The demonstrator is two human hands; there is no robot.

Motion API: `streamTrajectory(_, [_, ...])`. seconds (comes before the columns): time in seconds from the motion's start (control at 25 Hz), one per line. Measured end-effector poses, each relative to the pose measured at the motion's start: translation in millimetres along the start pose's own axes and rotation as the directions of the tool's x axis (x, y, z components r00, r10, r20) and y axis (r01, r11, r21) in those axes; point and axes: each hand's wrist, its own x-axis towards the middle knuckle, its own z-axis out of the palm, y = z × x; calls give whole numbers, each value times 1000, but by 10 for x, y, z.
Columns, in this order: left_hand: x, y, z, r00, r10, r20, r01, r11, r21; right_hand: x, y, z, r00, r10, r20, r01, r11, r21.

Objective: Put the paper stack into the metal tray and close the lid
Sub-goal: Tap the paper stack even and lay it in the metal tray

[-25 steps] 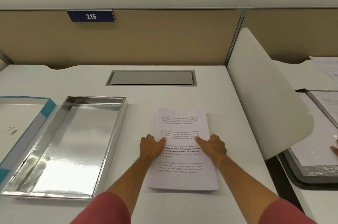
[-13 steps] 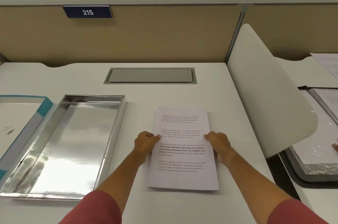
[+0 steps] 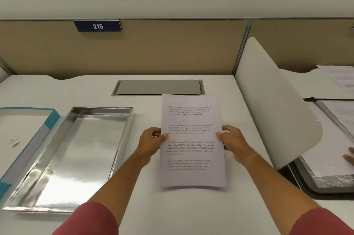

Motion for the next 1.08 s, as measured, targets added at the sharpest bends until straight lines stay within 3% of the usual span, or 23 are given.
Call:
streamTrajectory(0.16, [-126,322,-126,975,221,-16,-221,975,32,-135,-252,-57,967,-255,-3,255,967,28])
streamTrajectory(0.28, [-246,409,-161,945,325,-40,-319,940,119,-237,-275,-69,934,-358,-5,358,933,41])
streamTrajectory(0.56, [-314,459,-174,902,430,-23,-408,871,272,-265,-248,-116,907,-422,-1,421,906,40])
streamTrajectory(1.08, [-185,488,-276,915,402,-9,-388,888,247,-105,-285,-310,899,-435,41,435,900,5])
